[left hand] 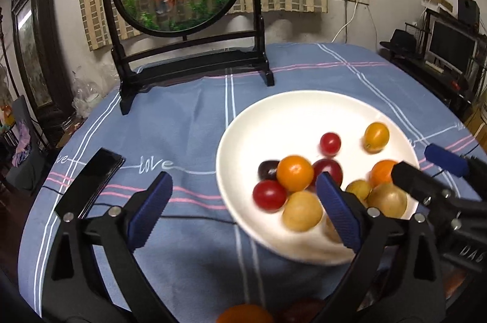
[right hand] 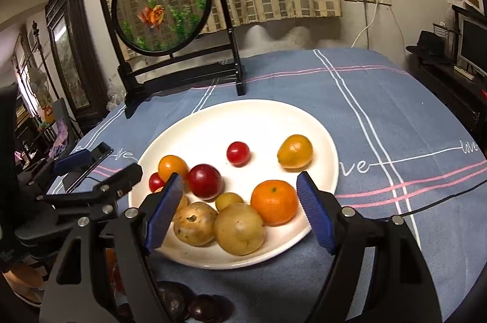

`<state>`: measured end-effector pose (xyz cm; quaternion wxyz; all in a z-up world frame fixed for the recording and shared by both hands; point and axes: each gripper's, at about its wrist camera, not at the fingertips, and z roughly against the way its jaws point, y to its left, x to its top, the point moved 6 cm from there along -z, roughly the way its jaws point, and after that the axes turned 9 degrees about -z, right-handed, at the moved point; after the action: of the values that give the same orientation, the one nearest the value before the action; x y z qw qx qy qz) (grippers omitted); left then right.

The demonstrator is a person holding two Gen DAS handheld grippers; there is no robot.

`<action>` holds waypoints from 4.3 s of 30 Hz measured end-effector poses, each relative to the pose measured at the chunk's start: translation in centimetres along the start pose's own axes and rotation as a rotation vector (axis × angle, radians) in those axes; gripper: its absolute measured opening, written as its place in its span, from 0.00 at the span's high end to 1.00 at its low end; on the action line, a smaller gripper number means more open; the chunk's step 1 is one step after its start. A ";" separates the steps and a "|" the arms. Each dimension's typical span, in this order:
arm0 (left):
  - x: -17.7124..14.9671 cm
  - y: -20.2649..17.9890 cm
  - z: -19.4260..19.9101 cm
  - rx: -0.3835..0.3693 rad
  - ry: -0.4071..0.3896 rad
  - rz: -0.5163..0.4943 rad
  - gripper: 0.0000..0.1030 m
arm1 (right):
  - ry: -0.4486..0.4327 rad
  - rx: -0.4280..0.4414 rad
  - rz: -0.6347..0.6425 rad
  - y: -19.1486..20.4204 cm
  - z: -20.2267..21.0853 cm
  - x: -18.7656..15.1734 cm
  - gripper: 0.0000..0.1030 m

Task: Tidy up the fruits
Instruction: 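Carry both fruits onto the white plate and release them, then withdraw both tools from the plate toward the remaining fruit, then grasp a large orange with the left tool while the right tool grasps an orange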

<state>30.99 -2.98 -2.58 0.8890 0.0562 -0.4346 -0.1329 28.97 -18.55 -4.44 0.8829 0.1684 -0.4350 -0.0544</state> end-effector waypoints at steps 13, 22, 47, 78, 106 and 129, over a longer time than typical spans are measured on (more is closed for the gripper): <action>-5.6 3.9 2.2 -0.004 0.057 0.158 0.03 | -0.026 -0.005 0.007 -0.2 0.8 0.0 0.24; -8.1 5.3 2.7 -0.027 0.090 0.232 0.03 | 0.000 -0.012 -0.057 -2.1 1.9 -1.4 0.24; -10.8 5.5 3.8 -0.112 0.120 0.268 0.03 | 0.265 -0.049 0.147 -2.2 8.1 -10.7 0.24; -13.0 1.9 5.4 -0.173 0.208 0.099 0.03 | 0.351 -0.048 0.137 -0.8 3.6 -10.8 0.62; -11.1 -1.4 3.4 -0.222 0.261 -0.006 0.55 | 0.347 -0.020 0.083 -1.7 4.2 -10.8 0.62; -6.3 -1.9 9.7 -0.255 0.114 -0.047 0.55 | 0.177 0.042 0.161 0.1 10.2 -6.9 0.62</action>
<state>19.33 -2.82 -1.81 0.9088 -0.0397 -0.3615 -0.2047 16.70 -19.36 -3.77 0.9156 0.1553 -0.3686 0.0409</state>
